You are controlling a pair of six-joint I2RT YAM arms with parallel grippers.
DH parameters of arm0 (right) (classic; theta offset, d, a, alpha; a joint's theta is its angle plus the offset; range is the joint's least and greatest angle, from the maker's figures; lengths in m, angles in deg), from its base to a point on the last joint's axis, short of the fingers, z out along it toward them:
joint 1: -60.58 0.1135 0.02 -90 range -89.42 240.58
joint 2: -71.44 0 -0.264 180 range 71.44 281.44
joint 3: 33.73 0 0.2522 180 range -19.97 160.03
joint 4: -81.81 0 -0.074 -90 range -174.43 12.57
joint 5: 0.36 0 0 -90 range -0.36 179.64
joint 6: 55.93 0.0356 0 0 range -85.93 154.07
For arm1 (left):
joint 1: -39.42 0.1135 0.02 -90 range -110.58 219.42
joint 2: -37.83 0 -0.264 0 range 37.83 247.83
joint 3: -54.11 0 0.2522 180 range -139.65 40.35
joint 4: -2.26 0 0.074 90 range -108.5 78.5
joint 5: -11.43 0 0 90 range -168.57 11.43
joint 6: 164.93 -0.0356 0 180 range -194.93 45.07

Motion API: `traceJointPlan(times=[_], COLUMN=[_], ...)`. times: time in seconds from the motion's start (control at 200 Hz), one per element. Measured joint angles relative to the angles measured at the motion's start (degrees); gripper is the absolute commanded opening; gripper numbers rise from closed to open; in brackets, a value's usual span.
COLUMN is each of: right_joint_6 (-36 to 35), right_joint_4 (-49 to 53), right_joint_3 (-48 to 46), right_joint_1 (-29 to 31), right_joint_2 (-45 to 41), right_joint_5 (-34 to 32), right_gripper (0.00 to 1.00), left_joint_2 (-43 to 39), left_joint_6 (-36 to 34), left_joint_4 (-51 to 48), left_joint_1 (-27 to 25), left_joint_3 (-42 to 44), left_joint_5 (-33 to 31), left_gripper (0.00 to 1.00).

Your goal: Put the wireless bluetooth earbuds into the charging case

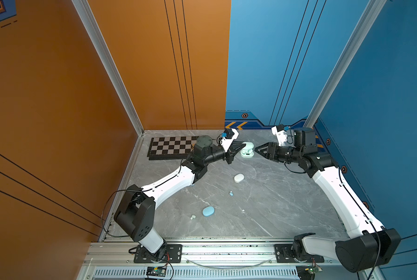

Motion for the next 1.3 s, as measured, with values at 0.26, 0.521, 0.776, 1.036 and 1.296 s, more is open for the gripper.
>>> traceJointPlan(times=[0.26,0.521,0.776,1.036,1.296], right_joint_6=[0.13,0.17,0.17,0.17,0.17], right_joint_4=[-0.7,-0.85,-2.27,-3.13,-3.3], right_joint_3=[0.0,-0.02,-0.02,-0.02,-0.02], right_joint_1=[1.46,1.77,1.77,2.21,3.06], right_joint_2=[-0.33,0.63,1.57,1.88,1.9], right_joint_5=[-0.24,-1.53,-1.86,-2.21,-2.19], right_gripper=[0.49,0.49,0.48,0.48,0.5], left_joint_2=[0.0,0.0,0.0,-0.02,-0.02], left_joint_6=[-0.02,-0.02,-0.02,-0.07,-0.2], left_joint_4=[0.0,0.0,0.02,0.02,0.02], left_joint_1=[0.0,-0.02,-0.02,-0.02,-0.02], left_joint_3=[0.0,0.0,0.0,0.0,0.0], left_joint_5=[-0.02,-0.02,-0.02,-0.04,-0.15], left_gripper=[0.0,0.0,0.0,0.0,0.0])
